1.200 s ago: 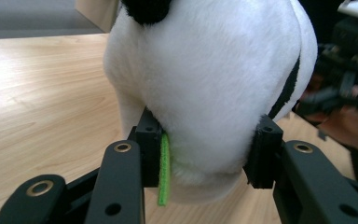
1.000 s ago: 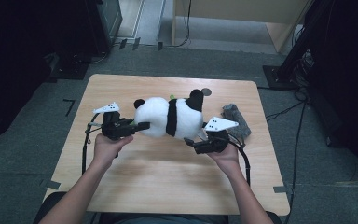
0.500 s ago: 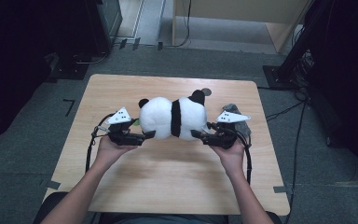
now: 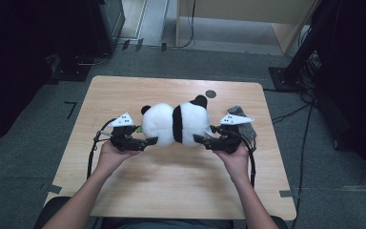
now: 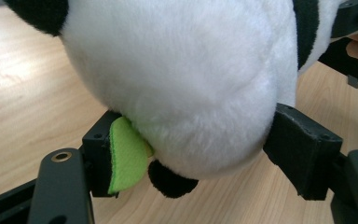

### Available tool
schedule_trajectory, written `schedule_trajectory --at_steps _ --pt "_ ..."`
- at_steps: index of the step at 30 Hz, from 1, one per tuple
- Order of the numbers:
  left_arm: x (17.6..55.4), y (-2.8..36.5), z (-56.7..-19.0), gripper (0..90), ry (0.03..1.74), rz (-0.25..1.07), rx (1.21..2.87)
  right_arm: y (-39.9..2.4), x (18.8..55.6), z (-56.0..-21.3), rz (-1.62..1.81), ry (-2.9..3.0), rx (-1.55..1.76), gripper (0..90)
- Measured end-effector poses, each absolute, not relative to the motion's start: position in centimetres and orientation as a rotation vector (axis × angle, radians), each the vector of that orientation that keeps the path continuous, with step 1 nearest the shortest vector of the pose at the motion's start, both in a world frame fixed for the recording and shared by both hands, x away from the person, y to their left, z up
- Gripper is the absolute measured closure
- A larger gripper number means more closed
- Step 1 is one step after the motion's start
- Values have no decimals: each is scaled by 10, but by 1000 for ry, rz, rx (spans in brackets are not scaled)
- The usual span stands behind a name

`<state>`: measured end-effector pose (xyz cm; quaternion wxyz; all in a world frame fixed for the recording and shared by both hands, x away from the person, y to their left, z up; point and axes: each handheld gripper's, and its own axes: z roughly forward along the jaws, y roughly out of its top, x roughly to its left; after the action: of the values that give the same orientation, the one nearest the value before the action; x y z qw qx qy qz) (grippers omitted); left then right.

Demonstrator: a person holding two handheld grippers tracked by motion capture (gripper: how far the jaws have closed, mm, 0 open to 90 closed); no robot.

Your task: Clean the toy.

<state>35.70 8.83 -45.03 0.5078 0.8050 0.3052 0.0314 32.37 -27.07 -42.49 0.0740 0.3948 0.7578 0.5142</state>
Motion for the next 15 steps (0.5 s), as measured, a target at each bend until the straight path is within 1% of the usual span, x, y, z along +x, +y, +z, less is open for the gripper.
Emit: schedule_trajectory --at_steps 3,8,13,15 --pt "355 90 -449 276 742 75 1928 -271 324 -424 1578 2279 1221 301" --pt "354 92 -446 347 816 36 1914 -271 322 -421 1610 2278 1259 299" --pt "354 94 -449 339 833 45 1908 -269 318 -424 1565 2310 1294 292" --pt "356 94 -454 329 848 24 1925 -267 317 -427 1539 2326 1308 289"
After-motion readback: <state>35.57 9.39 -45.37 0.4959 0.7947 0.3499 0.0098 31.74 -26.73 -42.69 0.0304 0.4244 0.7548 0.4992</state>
